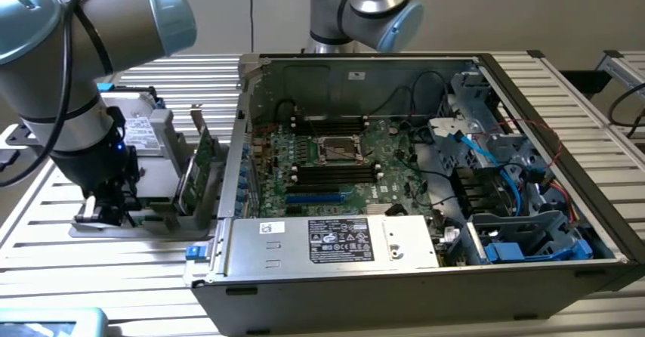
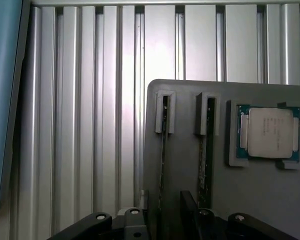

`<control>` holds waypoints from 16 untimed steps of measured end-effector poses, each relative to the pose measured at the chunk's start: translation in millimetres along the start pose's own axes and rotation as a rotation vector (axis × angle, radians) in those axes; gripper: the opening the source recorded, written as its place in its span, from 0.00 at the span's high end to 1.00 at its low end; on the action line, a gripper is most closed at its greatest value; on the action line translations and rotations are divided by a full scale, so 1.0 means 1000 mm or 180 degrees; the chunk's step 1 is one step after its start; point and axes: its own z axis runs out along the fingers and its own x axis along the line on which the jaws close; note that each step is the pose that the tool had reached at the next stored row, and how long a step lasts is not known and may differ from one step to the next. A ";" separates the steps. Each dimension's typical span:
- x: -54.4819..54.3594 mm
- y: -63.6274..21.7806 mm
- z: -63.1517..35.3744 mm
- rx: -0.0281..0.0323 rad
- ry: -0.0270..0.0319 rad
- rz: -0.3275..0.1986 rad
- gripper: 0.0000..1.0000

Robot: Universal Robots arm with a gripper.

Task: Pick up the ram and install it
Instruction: 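Pick up the ram and move it above insertion slot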

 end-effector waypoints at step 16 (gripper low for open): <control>0.004 0.0009 -0.0229 -0.0012 0.0000 0.0000 0.87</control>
